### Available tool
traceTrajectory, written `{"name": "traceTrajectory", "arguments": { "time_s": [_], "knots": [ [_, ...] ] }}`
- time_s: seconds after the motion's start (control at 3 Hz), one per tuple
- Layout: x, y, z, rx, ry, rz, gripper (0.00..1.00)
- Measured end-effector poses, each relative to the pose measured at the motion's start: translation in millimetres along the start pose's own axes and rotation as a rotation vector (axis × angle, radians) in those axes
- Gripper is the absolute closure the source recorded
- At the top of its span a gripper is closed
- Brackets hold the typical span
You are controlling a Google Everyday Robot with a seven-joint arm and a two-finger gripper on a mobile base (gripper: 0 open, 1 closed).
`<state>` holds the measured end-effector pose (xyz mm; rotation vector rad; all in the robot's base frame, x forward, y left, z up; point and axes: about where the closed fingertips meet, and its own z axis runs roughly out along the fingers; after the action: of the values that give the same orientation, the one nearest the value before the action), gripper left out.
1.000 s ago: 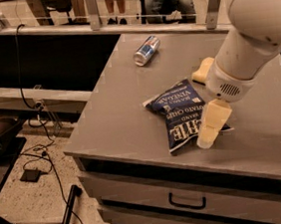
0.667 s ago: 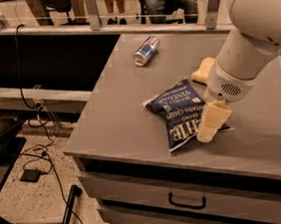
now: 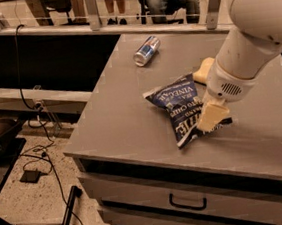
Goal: Pick blue chip bag
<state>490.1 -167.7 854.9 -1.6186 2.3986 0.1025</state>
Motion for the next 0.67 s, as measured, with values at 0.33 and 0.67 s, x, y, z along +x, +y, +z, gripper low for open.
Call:
{"name": "traceTrajectory", "arguments": {
  "time_s": [0.33,0.67],
  "knots": [
    [-8,4,-19,-0.009,-0.042,-0.035,1.00],
    [-14,12,-58,0.013,-0.129,-0.059,1.00]
  ]
}}
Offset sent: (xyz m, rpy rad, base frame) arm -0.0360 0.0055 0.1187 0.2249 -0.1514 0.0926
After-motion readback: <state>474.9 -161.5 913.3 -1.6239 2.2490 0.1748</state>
